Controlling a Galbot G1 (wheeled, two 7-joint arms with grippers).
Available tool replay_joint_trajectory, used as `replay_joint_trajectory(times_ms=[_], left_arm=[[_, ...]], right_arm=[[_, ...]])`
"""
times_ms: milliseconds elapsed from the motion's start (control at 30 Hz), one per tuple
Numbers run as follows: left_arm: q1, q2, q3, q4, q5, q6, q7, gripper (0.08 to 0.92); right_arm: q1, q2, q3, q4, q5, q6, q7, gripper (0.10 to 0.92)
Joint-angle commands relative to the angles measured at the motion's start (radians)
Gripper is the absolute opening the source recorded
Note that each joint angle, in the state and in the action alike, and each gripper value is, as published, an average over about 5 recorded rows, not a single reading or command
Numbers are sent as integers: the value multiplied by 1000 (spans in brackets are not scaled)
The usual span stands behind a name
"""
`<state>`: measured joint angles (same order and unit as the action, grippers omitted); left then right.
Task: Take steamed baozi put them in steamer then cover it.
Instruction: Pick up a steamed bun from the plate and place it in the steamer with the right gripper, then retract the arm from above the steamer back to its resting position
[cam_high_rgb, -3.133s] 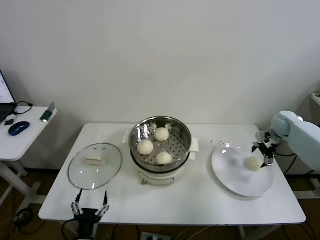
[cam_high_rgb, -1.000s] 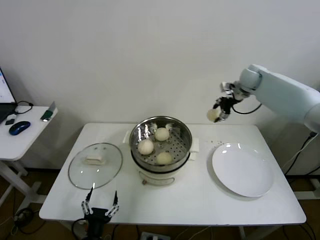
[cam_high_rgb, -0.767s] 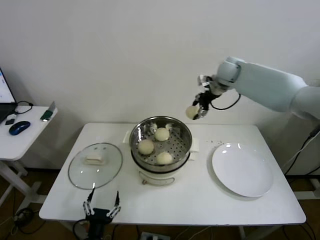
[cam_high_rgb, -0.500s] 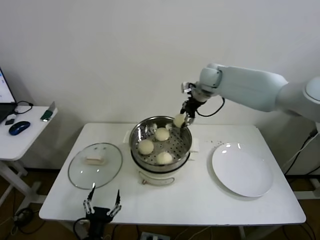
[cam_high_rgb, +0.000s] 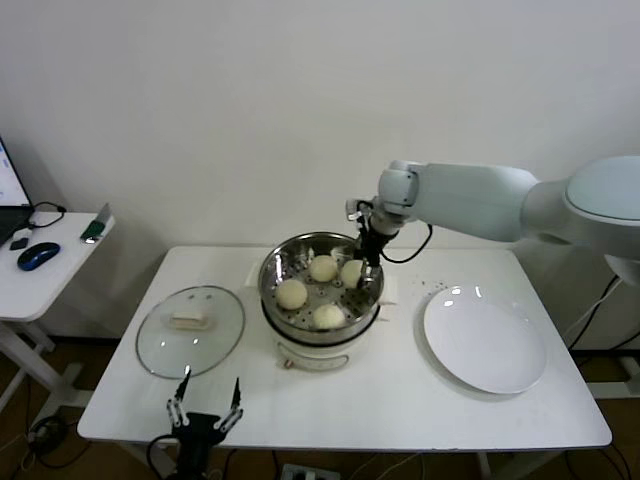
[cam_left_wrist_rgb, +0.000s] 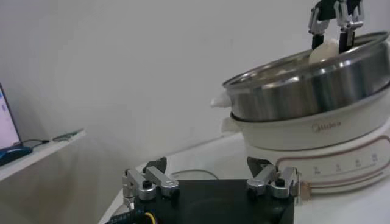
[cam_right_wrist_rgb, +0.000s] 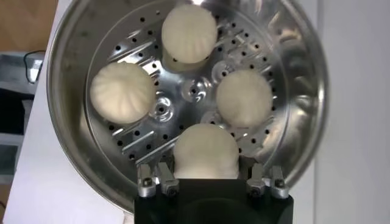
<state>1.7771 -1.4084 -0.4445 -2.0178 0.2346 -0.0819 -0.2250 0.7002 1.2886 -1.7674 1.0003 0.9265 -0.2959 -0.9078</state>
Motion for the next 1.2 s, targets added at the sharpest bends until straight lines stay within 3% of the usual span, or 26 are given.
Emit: replay_joint_trajectory(times_ms=[33, 433, 667, 800, 1067, 1200], left_arm=[[3, 1, -1, 6, -5, -2, 0, 823], [3, 1, -2, 18, -2, -8, 0, 823], [-2, 2, -3, 12, -1, -5, 0, 823], [-4, 0, -2, 10, 5, -4, -2, 823], [-7, -5, -2, 13, 40, -11, -5, 823], [-14, -5, -7, 19, 38, -10, -6, 823]], right_arm=[[-38, 22, -25, 9, -10, -9, 10, 671], [-42, 37, -8, -12, -17, -16, 2, 682], [-30, 30, 6, -15, -19, -28, -14, 798], [0, 13, 12, -4, -21, -27, -49, 821], [83, -101, 80, 26, 34, -10, -113, 823], [88, -212, 165, 56, 37, 27, -48, 823]])
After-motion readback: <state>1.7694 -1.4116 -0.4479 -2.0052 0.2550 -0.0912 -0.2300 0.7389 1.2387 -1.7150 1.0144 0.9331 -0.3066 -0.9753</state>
